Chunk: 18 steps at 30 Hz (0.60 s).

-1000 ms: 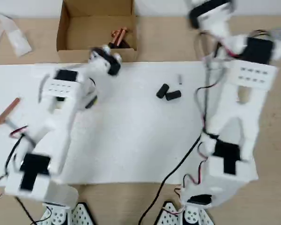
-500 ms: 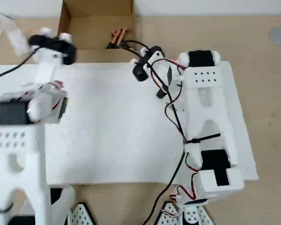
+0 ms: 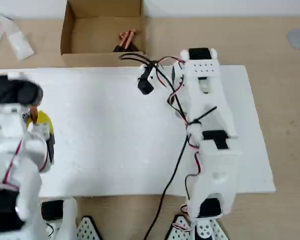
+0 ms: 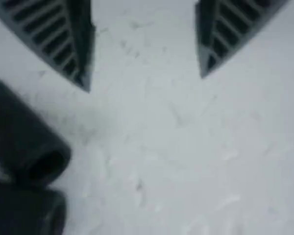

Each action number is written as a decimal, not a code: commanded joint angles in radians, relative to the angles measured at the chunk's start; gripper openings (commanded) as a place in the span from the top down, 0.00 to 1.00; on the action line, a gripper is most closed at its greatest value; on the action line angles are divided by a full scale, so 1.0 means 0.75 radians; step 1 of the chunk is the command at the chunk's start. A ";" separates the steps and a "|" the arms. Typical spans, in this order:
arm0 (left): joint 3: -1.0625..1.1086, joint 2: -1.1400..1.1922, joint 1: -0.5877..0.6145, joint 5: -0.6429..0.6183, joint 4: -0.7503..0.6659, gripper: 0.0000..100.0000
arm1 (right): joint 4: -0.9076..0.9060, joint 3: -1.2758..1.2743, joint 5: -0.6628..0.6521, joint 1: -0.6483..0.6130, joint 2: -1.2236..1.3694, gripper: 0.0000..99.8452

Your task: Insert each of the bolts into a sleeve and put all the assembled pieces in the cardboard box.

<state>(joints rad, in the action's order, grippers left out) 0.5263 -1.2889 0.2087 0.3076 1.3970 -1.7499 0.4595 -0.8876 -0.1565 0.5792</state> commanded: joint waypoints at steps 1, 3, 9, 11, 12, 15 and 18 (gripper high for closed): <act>0.129 -0.224 0.018 0.020 -0.100 0.99 | -0.047 0.226 -0.016 -0.019 0.101 0.82; 0.209 -0.341 0.018 0.029 -0.129 0.99 | -0.047 0.267 -0.018 -0.017 0.169 0.83; 0.340 -0.578 0.018 0.153 -0.133 0.99 | -0.047 0.283 -0.055 -0.026 0.334 0.83; 0.356 -0.617 0.018 0.176 -0.131 0.99 | -0.047 0.283 -0.055 -0.026 0.367 0.83; 0.360 -0.627 0.018 0.188 -0.129 0.99 | -0.047 0.283 -0.055 -0.026 0.379 0.83; 0.372 -0.635 0.018 0.198 -0.129 0.99 | -0.043 0.285 -0.072 -0.028 0.402 0.84; 0.372 -0.635 0.018 0.196 -0.129 0.99 | -0.045 0.298 -0.072 -0.048 0.410 0.94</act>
<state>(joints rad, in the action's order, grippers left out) 0.8086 -1.7614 0.2087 0.4534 1.3234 -1.7729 0.6790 -0.9244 -0.1534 0.8462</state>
